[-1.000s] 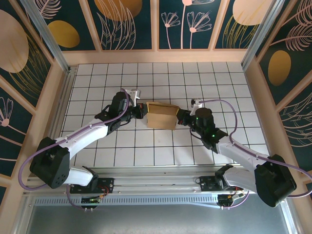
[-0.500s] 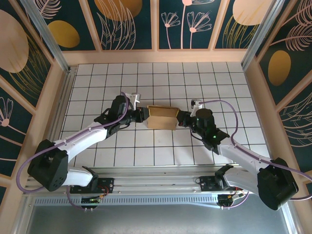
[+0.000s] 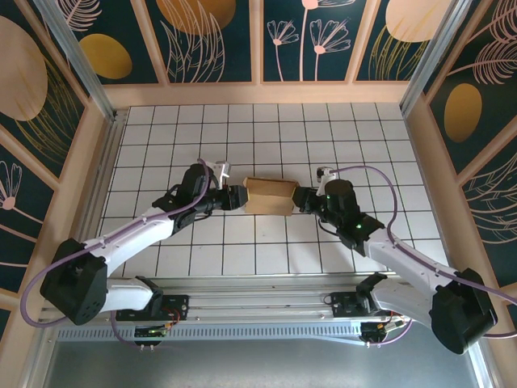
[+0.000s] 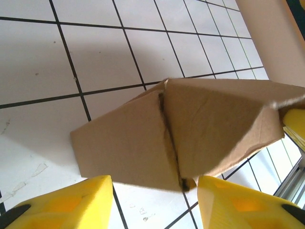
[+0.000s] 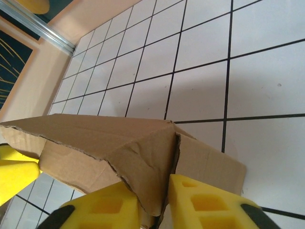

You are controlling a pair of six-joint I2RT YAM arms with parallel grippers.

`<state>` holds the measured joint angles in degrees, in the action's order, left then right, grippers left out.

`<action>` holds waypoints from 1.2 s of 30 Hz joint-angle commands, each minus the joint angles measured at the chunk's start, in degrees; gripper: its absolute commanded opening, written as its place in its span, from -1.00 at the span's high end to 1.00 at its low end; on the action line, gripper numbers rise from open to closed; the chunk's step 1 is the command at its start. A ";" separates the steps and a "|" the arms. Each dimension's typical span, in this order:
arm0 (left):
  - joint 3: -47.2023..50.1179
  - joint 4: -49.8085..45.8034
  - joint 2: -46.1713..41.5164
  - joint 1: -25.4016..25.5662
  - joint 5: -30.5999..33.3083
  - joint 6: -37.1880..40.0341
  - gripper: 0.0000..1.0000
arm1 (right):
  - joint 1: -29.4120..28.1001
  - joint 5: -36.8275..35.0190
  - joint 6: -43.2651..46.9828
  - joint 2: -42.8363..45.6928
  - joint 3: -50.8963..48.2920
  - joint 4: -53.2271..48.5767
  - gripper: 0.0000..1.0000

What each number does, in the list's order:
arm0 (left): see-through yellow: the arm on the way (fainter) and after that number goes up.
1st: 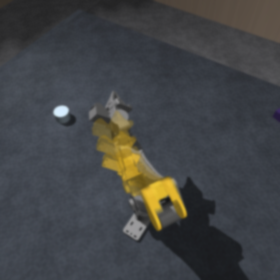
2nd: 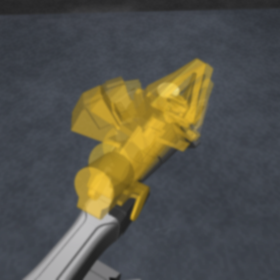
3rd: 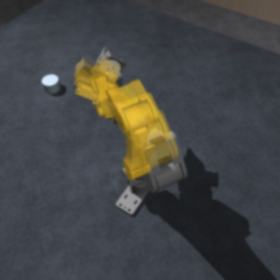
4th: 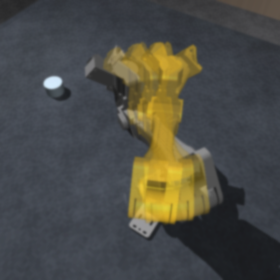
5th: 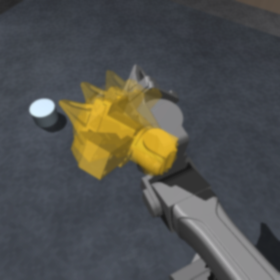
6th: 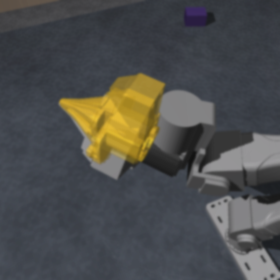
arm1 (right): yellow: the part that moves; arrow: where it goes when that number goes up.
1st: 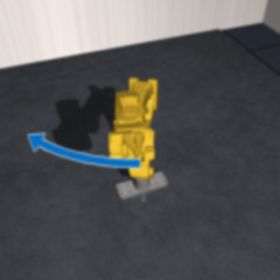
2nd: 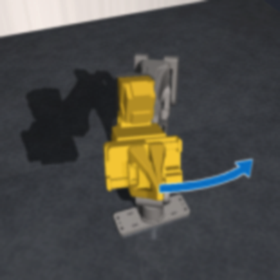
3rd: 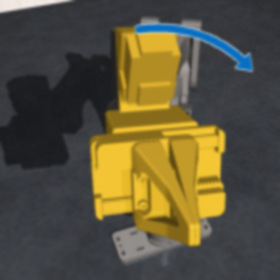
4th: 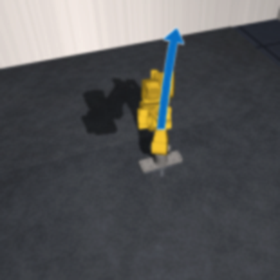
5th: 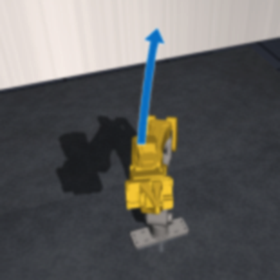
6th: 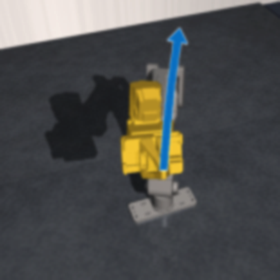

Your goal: Fold the paper box

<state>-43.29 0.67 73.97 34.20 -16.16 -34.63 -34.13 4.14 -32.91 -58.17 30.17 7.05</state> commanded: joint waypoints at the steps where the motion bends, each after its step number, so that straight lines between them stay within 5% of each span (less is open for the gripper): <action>1: 0.66 -1.25 -3.56 0.02 0.14 -0.70 -0.01 | -0.16 0.86 0.94 0.89 0.74 -8.85 0.35; 7: 0.57 -0.76 -6.43 0.03 1.75 -0.63 -0.06 | -0.11 2.79 2.18 2.58 2.14 -8.75 -0.13; 14: -0.70 -0.91 -6.43 0.08 3.73 -2.37 -0.06 | -0.04 3.39 1.21 2.72 7.05 -10.42 -0.15; 19: -7.35 -6.92 -4.86 0.08 16.13 -9.06 -0.02 | 2.47 5.77 -2.87 2.19 13.76 -13.76 -0.14; 25: -17.58 -13.04 1.84 -0.09 25.73 -19.02 -0.02 | 13.21 13.78 -4.44 -5.93 21.41 -20.84 -0.12; 36: -35.37 -26.18 18.79 -0.23 20.29 -20.14 0.08 | 13.65 19.43 -8.01 -14.68 23.28 -20.59 -0.21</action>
<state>-76.27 -18.76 91.18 34.15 5.30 -53.91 -20.45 21.12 -38.59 -73.32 53.01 -13.58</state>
